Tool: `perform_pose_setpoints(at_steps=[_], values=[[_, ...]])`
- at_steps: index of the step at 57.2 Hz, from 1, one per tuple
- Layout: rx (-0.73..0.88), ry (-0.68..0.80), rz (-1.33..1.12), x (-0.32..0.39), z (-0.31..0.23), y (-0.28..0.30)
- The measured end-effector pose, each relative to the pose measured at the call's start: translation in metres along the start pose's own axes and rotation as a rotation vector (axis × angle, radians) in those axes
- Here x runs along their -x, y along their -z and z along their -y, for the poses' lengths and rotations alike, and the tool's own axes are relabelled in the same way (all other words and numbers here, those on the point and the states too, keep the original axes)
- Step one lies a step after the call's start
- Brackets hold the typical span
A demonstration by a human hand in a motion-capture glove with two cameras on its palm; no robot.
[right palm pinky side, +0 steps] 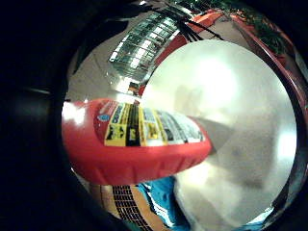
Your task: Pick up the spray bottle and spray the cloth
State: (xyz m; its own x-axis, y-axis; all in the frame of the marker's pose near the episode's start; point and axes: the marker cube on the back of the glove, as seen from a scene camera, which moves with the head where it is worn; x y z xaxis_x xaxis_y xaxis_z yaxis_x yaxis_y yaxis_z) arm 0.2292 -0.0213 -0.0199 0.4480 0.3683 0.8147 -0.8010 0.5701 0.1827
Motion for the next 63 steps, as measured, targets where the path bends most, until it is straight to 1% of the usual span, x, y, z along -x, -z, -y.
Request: perform_pose_setpoints(at_steps=[10,20,27,35,40,47,57,63], values=[[0.064,-0.031,-0.029,-0.001,0.000,-0.001],[0.082,-0.081,-0.056,0.004,0.009,-0.003],[0.106,-0.076,-0.049,0.006,0.011,-0.005],[0.096,-0.049,-0.060,0.005,0.010,-0.006],[0.094,-0.065,-0.075,0.007,0.014,-0.007],[0.121,-0.042,-0.037,0.007,0.014,-0.008],[0.178,-0.099,0.044,0.010,0.023,-0.011],[0.218,-0.042,0.001,0.011,0.025,-0.012]])
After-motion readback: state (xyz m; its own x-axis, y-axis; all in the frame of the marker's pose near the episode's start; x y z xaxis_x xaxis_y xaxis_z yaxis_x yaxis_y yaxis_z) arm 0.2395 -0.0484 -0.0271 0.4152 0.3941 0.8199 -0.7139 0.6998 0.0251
